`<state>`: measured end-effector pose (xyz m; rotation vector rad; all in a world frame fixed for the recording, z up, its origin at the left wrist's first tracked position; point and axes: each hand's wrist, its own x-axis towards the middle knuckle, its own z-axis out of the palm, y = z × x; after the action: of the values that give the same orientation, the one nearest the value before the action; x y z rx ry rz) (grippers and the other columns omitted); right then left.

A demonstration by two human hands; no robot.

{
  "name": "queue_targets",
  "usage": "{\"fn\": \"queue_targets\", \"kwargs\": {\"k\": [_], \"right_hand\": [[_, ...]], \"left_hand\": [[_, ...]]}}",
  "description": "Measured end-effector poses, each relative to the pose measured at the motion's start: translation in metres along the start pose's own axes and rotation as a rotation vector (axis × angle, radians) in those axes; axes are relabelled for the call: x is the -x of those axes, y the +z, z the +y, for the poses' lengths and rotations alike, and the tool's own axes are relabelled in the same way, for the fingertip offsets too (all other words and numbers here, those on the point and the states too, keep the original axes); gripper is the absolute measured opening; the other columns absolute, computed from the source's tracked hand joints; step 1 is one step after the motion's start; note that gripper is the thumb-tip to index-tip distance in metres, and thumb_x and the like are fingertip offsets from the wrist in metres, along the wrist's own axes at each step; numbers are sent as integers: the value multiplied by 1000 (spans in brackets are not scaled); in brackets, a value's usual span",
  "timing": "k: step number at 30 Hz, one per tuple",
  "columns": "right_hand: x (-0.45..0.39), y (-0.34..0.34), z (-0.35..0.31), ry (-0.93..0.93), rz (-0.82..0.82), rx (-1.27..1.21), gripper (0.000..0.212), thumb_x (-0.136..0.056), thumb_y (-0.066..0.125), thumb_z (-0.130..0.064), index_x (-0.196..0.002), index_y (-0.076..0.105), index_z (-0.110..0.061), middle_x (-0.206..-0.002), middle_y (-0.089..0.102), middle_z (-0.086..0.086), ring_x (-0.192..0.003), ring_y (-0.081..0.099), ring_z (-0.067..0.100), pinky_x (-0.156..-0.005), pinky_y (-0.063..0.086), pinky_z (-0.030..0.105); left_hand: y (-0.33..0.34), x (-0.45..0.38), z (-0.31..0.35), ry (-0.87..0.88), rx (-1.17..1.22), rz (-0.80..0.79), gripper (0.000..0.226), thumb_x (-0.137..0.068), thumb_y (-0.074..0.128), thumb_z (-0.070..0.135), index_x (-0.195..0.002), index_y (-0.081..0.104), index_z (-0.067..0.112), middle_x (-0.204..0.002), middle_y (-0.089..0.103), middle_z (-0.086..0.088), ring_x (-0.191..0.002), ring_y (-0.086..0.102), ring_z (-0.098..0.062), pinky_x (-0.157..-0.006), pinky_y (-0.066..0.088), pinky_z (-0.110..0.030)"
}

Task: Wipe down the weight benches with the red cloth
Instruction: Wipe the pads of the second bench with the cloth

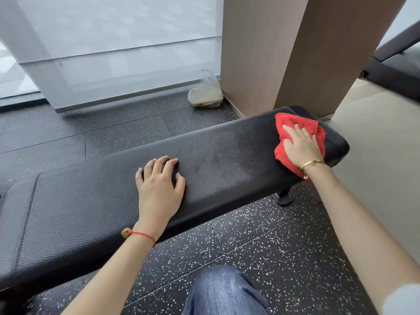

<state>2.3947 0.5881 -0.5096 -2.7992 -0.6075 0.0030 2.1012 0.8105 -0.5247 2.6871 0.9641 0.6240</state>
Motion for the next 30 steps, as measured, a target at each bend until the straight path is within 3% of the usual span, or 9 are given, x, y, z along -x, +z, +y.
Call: {"fn": "queue_targets", "kwargs": {"k": [3, 5, 9, 13, 20, 24, 30], "right_hand": [[-17, -3, -12, 45, -8, 25, 52, -99, 30, -26, -151, 26, -26, -162, 16, 9, -148, 15, 30, -121, 5, 49], [-16, 2, -37, -20, -41, 37, 53, -99, 30, -26, -152, 24, -27, -162, 14, 9, -149, 14, 29, -121, 4, 48], [14, 20, -107, -245, -110, 9, 54, -99, 30, -30, -152, 22, -32, -163, 12, 5, -150, 11, 25, -122, 0, 45], [67, 37, -179, -467, -155, -8, 55, -99, 32, -30, -153, 21, -34, -163, 11, 3, -150, 9, 23, -122, 0, 45], [166, 66, -268, -857, -213, -65, 53, -99, 36, -32, -151, 26, -33, -162, 15, 2, -150, 10, 21, -122, 0, 44], [159, 68, -278, -852, -259, -84, 55, -98, 38, -30, -151, 25, -37, -163, 13, -1, -150, 9, 18, -122, -3, 41], [148, 74, -334, -729, -256, -37, 54, -100, 32, -30, -153, 20, -33, -163, 7, 4, -150, 5, 23, -122, -3, 45]], "left_hand": [[-1, -1, 2, -4, -4, -8, 39, -93, 53, 31, -130, 58, 24, -138, 54, 2, -135, 40, -24, -116, 24, -50], [-1, 0, 3, -6, 1, -10, 39, -93, 52, 31, -131, 58, 23, -139, 54, 2, -135, 40, -24, -116, 24, -50], [-3, 0, 2, -29, 90, -3, 37, -93, 54, 29, -129, 61, 20, -139, 55, 1, -137, 41, -22, -119, 19, -50], [-13, 5, -2, -69, 151, 41, 26, -91, 57, 22, -114, 68, 19, -125, 64, 3, -128, 49, -19, -120, 16, -49], [-64, 29, -64, -128, 77, 251, 19, -87, 62, 16, -105, 69, 19, -110, 69, 0, -111, 59, -25, -111, 33, -48], [-93, 49, -130, -207, 2, 301, 25, -85, 64, 10, -109, 68, 14, -112, 69, -6, -110, 59, -30, -106, 36, -46], [-105, 61, -189, -269, -57, 209, 29, -89, 61, 14, -117, 67, 10, -125, 64, -10, -124, 53, -30, -108, 36, -47]]}}
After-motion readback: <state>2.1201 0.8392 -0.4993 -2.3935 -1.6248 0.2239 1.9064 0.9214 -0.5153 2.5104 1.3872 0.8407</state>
